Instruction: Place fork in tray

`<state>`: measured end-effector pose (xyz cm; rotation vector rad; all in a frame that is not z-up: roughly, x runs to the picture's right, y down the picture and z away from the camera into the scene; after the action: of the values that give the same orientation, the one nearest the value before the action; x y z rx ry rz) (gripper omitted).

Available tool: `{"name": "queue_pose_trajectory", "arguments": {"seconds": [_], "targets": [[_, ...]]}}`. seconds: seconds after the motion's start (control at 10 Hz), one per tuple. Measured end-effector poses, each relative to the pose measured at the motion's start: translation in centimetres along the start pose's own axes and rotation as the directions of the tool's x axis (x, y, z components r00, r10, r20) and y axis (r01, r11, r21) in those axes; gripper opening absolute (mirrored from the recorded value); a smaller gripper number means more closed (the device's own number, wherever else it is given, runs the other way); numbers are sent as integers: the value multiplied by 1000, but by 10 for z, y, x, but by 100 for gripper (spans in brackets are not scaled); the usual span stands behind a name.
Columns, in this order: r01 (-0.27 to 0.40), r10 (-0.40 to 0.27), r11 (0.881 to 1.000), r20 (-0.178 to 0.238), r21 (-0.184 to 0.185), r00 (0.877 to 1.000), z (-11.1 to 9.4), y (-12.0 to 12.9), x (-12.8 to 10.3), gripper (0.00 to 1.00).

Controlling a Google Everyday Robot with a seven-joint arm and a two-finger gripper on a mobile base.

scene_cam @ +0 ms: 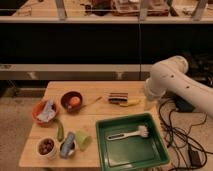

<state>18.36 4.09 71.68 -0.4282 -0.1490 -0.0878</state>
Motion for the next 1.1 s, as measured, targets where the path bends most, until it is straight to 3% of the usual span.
{"name": "queue_pose_trajectory", "arguments": {"seconds": [0.3, 1.1], "targets": [[91, -92, 995, 27, 50, 995, 19, -27, -62, 65], [87, -89, 995, 22, 51, 996, 20, -27, -59, 65]]}}
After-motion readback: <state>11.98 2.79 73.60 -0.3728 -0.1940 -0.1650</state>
